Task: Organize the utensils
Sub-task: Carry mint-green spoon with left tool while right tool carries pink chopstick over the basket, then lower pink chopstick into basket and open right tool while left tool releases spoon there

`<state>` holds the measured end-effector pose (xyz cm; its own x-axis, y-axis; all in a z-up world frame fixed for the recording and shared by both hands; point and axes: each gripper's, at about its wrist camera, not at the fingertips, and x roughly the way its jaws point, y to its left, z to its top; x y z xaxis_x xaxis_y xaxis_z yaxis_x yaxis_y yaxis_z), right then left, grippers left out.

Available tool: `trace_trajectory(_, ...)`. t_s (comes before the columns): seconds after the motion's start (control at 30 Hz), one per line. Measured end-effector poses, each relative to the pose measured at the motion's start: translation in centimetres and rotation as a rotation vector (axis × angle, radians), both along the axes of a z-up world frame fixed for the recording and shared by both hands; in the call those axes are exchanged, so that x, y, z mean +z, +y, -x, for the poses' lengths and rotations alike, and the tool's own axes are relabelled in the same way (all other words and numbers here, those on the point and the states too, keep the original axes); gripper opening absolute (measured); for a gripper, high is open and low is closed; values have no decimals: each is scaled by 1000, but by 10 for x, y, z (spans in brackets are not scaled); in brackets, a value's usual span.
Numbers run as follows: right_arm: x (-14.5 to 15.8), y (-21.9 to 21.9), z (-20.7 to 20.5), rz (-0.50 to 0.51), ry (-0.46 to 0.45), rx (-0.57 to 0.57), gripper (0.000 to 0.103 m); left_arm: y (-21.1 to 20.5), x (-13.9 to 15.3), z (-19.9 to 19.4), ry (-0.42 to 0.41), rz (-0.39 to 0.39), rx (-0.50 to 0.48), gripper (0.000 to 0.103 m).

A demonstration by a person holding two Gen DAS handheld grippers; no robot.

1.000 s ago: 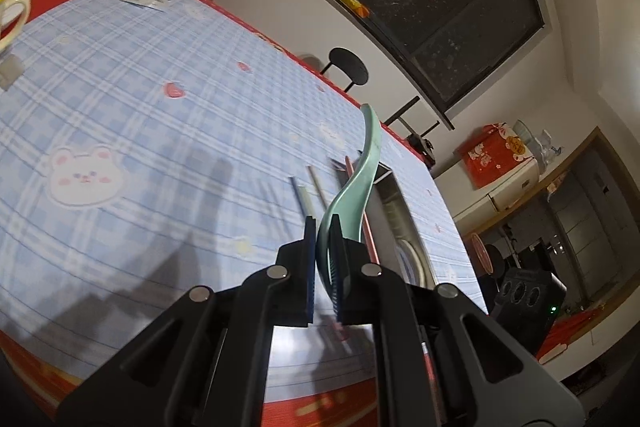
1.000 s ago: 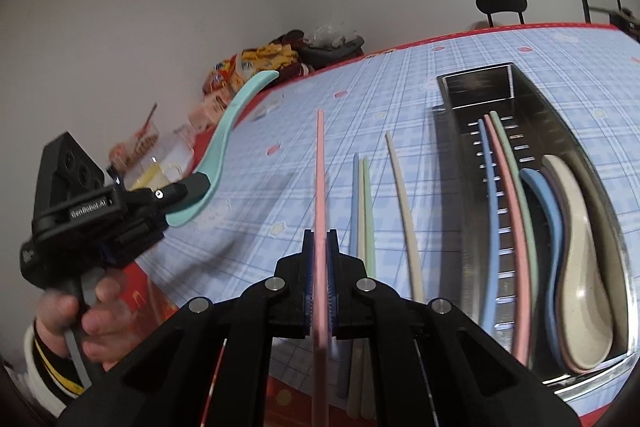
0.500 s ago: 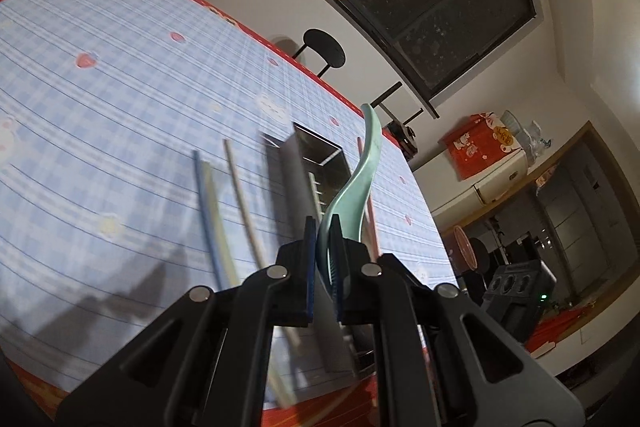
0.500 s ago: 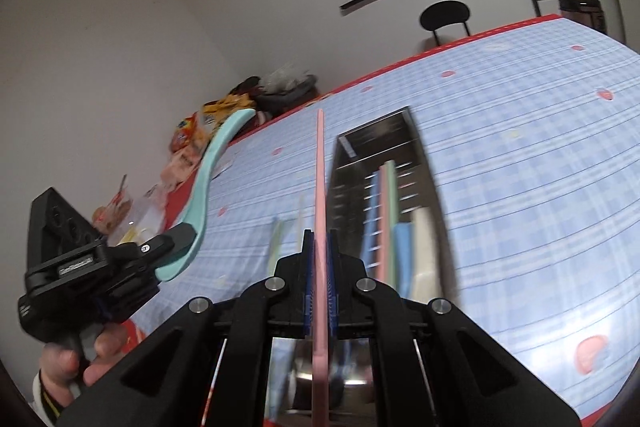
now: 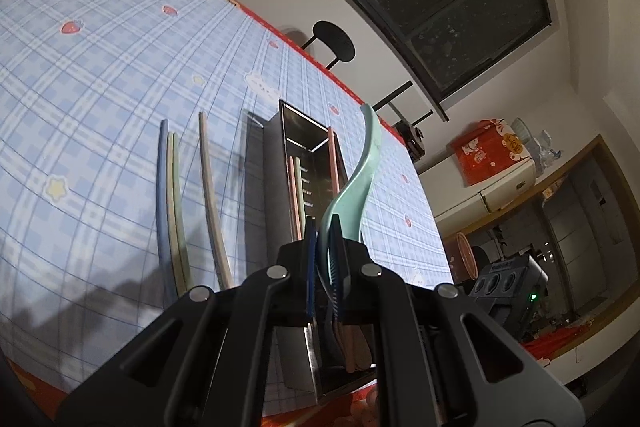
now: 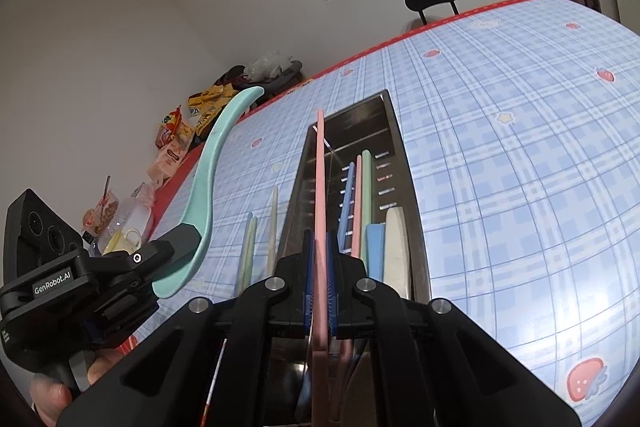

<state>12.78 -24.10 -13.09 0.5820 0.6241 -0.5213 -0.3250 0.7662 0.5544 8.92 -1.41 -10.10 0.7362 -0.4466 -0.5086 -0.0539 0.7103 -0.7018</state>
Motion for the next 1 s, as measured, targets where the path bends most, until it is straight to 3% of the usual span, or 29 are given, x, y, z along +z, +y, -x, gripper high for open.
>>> trace_trajectory(0.63,1,-2,1,8,-5,-21,7,-19,-24,-4,86,19,11,10)
trace_trajectory(1.0,30,-45,6,-56,-81,-129,13,-50,-23,-2,110,-8,-18,10)
